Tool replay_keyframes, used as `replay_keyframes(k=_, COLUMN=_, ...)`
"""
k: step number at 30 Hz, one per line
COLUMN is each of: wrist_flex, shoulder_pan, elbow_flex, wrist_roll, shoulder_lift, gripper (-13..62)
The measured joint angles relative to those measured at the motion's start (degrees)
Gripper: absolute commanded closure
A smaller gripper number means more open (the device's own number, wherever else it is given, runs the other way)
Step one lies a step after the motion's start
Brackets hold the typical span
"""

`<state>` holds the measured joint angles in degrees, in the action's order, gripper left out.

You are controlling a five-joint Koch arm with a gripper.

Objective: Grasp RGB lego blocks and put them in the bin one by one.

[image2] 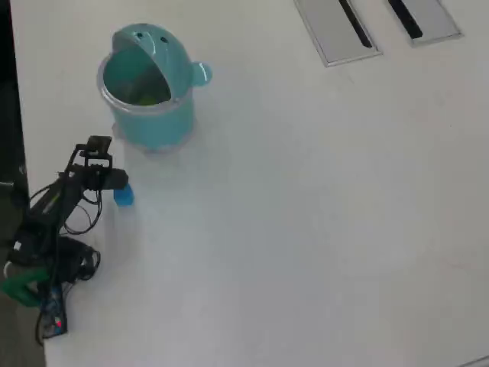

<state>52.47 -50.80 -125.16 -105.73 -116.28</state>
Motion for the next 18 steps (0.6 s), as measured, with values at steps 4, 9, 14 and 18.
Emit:
replay_keyframes(k=4, wrist_flex=-1.76, shoulder_pan=0.09, elbow_flex=-1.85, wrist_roll=-0.62, shoulder_lift=0.09, gripper=19.6)
replay_keyframes(k=9, wrist_flex=-4.22, shoulder_pan=1.14, elbow_flex=-3.60, wrist_roll=-0.62, shoulder_lift=1.32, gripper=19.7)
replay_keyframes(k=14, wrist_flex=-4.48, shoulder_pan=3.08, elbow_flex=-3.87, wrist_roll=-0.62, shoulder_lift=3.08, gripper=19.8)
replay_keyframes(k=18, wrist_flex=-6.68, shoulder_pan=3.52, elbow_flex=-4.75, wrist_roll=-0.62, shoulder_lift=4.75, gripper=19.8)
